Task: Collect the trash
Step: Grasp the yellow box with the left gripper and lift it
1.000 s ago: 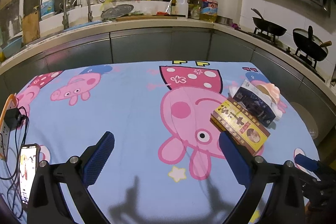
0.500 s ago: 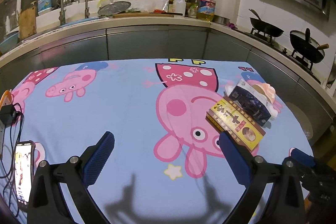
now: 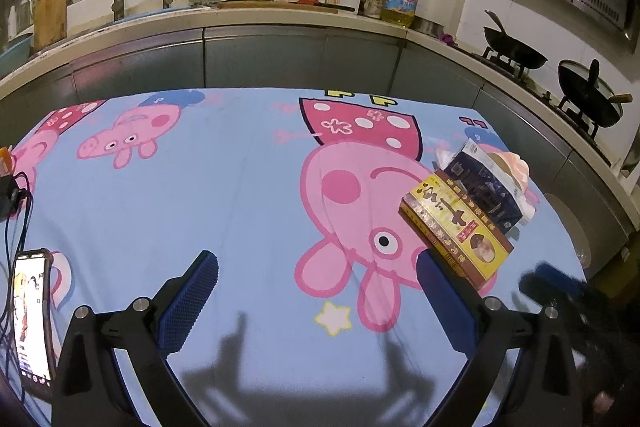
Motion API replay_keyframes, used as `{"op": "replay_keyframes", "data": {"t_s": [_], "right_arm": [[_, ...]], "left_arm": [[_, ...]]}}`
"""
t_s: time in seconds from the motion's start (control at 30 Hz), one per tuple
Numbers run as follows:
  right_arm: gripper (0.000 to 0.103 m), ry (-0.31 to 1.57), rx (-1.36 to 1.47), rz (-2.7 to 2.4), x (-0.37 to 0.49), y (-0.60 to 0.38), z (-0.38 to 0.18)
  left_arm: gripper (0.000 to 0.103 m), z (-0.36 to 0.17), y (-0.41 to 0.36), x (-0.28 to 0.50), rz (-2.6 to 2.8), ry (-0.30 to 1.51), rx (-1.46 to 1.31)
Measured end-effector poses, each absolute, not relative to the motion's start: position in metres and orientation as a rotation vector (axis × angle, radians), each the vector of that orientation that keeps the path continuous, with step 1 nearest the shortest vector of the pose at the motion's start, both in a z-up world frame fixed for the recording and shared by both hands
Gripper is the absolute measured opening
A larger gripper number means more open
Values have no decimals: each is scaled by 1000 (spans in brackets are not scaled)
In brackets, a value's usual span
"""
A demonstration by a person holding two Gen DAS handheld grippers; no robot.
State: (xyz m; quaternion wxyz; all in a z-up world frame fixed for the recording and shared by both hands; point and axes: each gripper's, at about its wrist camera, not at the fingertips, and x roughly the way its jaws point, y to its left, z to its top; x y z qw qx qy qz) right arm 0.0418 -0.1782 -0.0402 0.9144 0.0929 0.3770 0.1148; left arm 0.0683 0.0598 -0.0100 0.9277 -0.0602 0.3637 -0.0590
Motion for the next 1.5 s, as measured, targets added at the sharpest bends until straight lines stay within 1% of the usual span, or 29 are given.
{"op": "replay_keyframes", "data": {"t_s": [0.1, 0.23, 0.3, 0.33, 0.4, 0.47, 0.63, 0.77, 1.0, 1.13, 1.17, 1.23, 1.3, 1.33, 1.37, 1.4, 1.47, 1.5], "right_arm": [[59, 771, 190, 224, 66, -182, -43], [59, 826, 246, 297, 91, -178, -53], [57, 852, 279, 441, 89, -157, -53], [56, 847, 246, 494, 83, -144, -51], [54, 820, 191, 528, 73, -134, -45], [54, 805, 219, 517, 68, -142, -42], [56, 805, 311, 369, 66, -189, -50], [56, 810, 314, 284, 76, -216, -57], [56, 812, 236, 316, 108, -213, -60], [56, 841, 222, 317, 127, -207, -69], [56, 846, 214, 316, 131, -203, -71], [55, 858, 190, 322, 139, -196, -77], [36, 871, 169, 332, 141, -187, -81], [34, 871, 166, 333, 140, -185, -81], [27, 867, 168, 339, 137, -184, -80], [23, 866, 168, 346, 132, -183, -79], [20, 860, 167, 350, 120, -183, -76], [20, 858, 171, 349, 114, -185, -75]], "left_arm": [[99, -12, 62, 70, -118, 757, -129], [99, -14, 67, 74, -110, 772, -128], [99, -14, 70, 78, -99, 779, -126], [99, -14, 70, 80, -94, 780, -125], [99, -12, 71, 86, -90, 784, -123], [99, -10, 66, 89, -96, 783, -115], [99, -15, 31, 103, -163, 805, -66], [99, -30, -7, 118, -211, 871, -28], [99, -51, -43, 121, -189, 896, 58], [99, -53, -46, 112, -190, 852, 77], [98, -53, -46, 111, -192, 844, 81], [89, -52, -42, 109, -205, 829, 81], [83, -50, -35, 107, -211, 821, 80], [83, -50, -30, 105, -203, 819, 77], [83, -49, -23, 105, -193, 823, 66], [84, -49, -18, 107, -192, 832, 51], [87, -50, -4, 108, -205, 870, -12], [90, -49, -1, 108, -212, 878, -33]]}}
